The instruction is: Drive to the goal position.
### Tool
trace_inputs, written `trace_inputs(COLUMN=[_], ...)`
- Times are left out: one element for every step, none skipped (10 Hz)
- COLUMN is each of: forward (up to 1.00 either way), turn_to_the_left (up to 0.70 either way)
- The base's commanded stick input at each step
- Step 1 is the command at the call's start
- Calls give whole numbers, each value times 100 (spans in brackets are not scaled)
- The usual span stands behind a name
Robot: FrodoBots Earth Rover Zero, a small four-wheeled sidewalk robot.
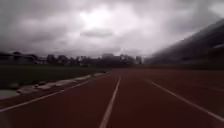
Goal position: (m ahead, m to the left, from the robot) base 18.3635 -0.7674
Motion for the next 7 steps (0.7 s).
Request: trace_inputs(forward=[70,70,70,70,70,70,70], turn_to_the_left=[0,0,0,0,0,0,0])
